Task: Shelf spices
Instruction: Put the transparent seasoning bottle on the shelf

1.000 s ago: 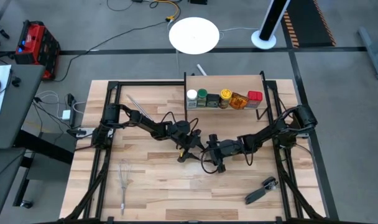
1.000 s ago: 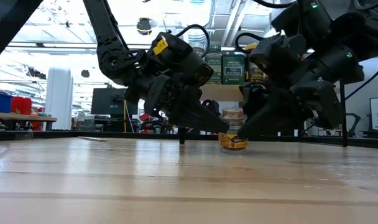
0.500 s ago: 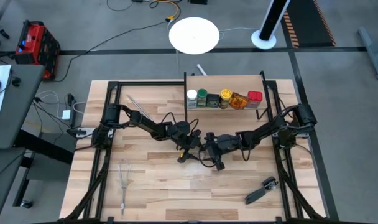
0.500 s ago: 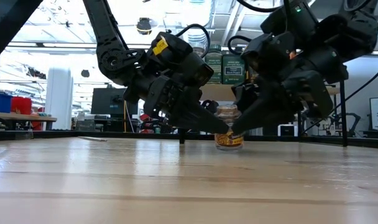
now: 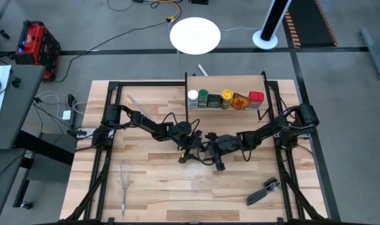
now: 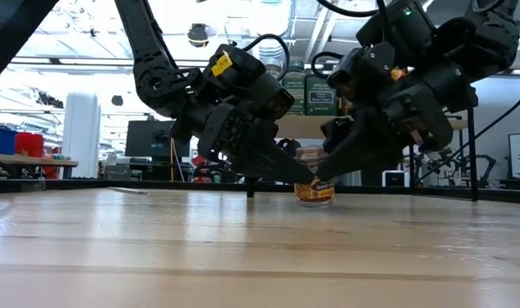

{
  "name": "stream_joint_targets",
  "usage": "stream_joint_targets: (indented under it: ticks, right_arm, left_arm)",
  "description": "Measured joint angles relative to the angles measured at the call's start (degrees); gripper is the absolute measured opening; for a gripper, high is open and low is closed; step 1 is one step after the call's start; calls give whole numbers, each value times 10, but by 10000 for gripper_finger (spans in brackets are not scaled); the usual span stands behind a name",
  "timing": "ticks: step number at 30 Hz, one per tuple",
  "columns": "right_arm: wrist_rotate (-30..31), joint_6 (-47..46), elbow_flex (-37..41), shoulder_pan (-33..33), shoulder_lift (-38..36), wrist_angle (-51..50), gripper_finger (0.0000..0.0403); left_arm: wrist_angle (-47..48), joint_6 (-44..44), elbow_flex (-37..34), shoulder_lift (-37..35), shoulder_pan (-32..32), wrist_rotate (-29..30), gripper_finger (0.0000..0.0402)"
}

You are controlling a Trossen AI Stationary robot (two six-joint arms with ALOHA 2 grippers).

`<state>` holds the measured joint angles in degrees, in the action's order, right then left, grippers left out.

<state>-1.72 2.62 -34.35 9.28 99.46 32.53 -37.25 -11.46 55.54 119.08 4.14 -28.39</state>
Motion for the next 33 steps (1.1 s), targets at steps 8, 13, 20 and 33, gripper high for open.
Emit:
stream_joint_targets:
  ticks: [8, 13, 20, 33]
  right_arm:
    - [-15, -50, 4, 1, 0, -7, 171]
    - [-18, -86, 36, 4, 0, 61, 144]
    - [-21, -103, 42, 10, 3, 59, 102]
    - [-12, -90, 35, 8, 3, 60, 102]
  left_arm:
    - [6, 25, 0, -1, 0, -34, 256]
    - [10, 27, 0, -12, 1, -57, 255]
    - [9, 23, 2, -17, 2, -56, 255]
    - [18, -4, 1, -11, 2, -44, 255]
